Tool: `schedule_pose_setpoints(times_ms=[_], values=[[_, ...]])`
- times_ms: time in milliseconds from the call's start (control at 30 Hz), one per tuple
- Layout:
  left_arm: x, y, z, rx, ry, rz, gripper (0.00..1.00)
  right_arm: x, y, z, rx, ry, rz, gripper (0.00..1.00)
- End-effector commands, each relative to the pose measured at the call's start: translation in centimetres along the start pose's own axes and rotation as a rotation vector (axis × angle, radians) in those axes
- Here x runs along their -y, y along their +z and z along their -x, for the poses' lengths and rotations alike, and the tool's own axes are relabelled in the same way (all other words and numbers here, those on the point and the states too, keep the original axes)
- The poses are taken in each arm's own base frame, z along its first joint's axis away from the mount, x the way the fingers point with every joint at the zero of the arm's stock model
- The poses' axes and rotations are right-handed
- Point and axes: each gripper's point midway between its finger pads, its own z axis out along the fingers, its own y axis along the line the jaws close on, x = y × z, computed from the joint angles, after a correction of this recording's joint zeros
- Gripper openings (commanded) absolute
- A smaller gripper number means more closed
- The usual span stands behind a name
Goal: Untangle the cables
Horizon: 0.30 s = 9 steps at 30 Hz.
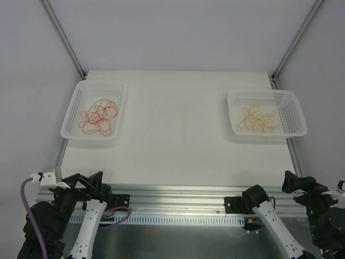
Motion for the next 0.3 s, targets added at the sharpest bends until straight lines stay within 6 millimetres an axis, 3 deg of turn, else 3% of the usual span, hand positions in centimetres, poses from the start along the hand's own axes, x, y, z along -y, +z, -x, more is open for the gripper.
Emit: schedule_pose_setpoints(times_ms=[0,267], values=[[0.9,-1.4,-1.0,0.045,-0.060,-0.092,0.99,0.9,-0.9,-1.4,-0.018,0.000,0.038,1.00],[0.5,-1.4,-0.8,0.051,-0.089,-0.059,0.99,-0.7,-0.3,-1.5,-0.048,-0.017,0.076,1.00]])
